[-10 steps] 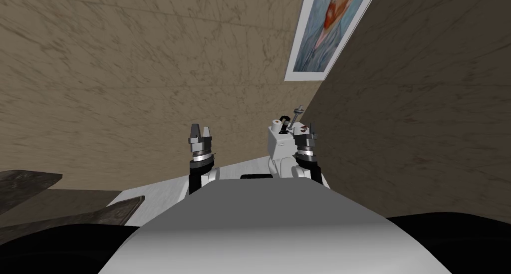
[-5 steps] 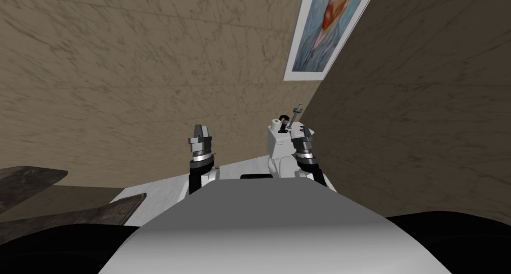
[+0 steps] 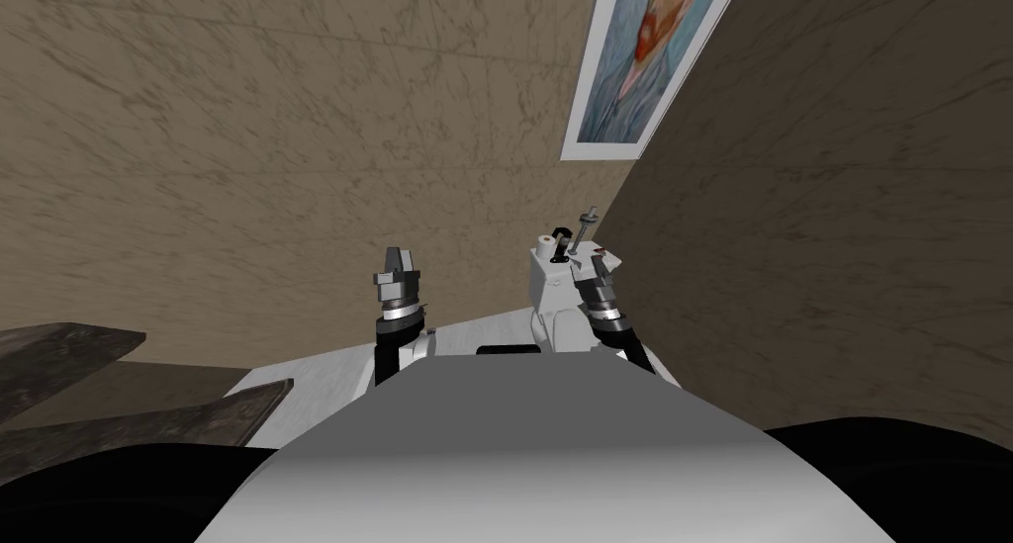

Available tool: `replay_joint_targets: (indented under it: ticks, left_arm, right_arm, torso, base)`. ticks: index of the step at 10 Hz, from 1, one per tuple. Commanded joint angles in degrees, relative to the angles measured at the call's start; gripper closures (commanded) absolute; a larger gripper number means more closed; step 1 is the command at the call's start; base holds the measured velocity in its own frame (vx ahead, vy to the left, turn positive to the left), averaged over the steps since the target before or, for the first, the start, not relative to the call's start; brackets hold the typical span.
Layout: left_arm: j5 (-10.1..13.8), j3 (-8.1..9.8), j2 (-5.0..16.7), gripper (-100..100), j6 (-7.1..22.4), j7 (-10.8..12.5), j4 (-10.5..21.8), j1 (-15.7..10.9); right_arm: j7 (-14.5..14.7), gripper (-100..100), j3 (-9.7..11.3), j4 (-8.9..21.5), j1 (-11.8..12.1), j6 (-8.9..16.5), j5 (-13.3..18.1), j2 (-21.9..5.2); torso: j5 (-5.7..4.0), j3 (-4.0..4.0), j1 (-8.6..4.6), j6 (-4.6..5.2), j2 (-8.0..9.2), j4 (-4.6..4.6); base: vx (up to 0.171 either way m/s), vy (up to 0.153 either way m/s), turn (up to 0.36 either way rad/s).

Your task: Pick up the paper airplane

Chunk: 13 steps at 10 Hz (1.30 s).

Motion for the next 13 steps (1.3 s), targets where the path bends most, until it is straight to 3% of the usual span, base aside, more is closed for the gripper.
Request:
replay_joint_targets:
  ticks: [1, 4, 11, 13]
  left_arm:
    - [0.00, 0.00, 0.00, 0, 0.00, 0.00, 0.00, 0.00]
    - [0.00, 0.00, 0.00, 0, 0.00, 0.00, 0.00, 0.00]
    - [0.00, 0.00, 0.00, 0, 0.00, 0.00, 0.00, 0.00]
    - [0.00, 0.00, 0.00, 0, 0.00, 0.00, 0.00, 0.00]
  right_arm:
    - [-0.24, -100, 0.61, 0.49, 1.01, -0.18, 0.11, -2.86]
    - [-0.48, -100, 1.13, 1.04, 1.97, -0.35, 0.24, -7.05]
    - [-1.77, -100, 2.85, 4.15, 6.06, -1.02, 0.98, -19.59]
    - [-1.77, -100, 2.85, 4.15, 6.06, -1.02, 0.98, -21.91]
  torso:
    - [0.00, 0.00, 0.00, 0.00, 0.00, 0.00]
    - [0.00, 0.00, -0.01, 0.00, 0.01, 0.00]
    - [0.00, -0.02, -0.01, 0.00, -0.03, 0.00]
    - [-0.01, -0.03, -0.02, 0.00, -0.05, -0.01]
  base:
    - [-0.019, -0.013, 0.032]
    - [-0.020, -0.014, 0.026]
    - [-0.015, -0.017, 0.040]
    - [-0.007, -0.012, 0.021]
